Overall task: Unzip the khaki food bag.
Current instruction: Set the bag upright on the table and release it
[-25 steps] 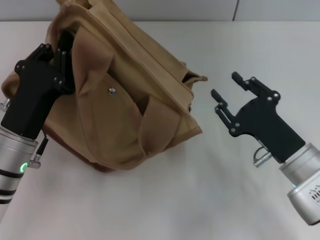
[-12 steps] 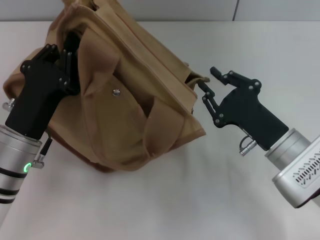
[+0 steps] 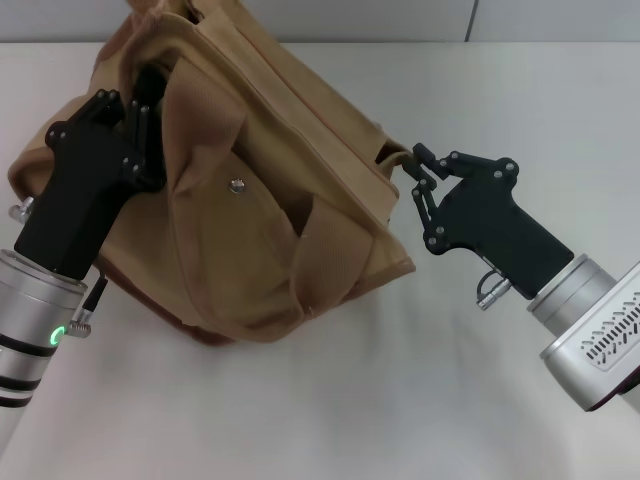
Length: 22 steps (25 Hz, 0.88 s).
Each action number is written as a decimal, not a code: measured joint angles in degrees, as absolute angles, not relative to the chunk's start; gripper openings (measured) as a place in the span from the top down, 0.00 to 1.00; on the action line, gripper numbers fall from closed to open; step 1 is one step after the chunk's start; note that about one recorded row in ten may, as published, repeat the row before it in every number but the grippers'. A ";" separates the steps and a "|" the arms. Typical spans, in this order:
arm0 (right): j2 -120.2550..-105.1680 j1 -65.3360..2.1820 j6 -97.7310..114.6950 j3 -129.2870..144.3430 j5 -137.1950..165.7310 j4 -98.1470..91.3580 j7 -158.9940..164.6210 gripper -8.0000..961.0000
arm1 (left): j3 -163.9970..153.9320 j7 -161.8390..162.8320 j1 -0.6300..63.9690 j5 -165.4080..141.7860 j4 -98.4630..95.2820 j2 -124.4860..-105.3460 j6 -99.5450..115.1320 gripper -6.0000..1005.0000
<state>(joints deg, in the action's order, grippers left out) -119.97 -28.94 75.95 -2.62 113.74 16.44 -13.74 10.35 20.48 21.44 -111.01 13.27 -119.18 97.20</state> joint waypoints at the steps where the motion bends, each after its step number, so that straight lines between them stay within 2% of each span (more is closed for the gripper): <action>1: -119.97 -28.84 76.12 -2.87 113.69 16.45 -13.61 0.91 | 10.29 20.49 21.45 -111.01 13.27 -119.17 97.20 0.92; 7: -119.94 -26.99 80.73 -9.85 113.18 15.30 -5.73 0.93 | 8.89 22.32 21.75 -111.03 13.38 -119.17 96.11 0.92; 18: -119.87 -25.54 83.54 -24.62 112.87 12.16 13.14 0.92 | 3.02 26.16 26.10 -113.04 16.90 -119.18 85.66 0.92; 22: -119.84 -22.75 85.13 -26.85 111.88 12.81 16.49 0.92 | 5.36 32.62 25.46 -112.64 16.15 -119.07 85.02 0.92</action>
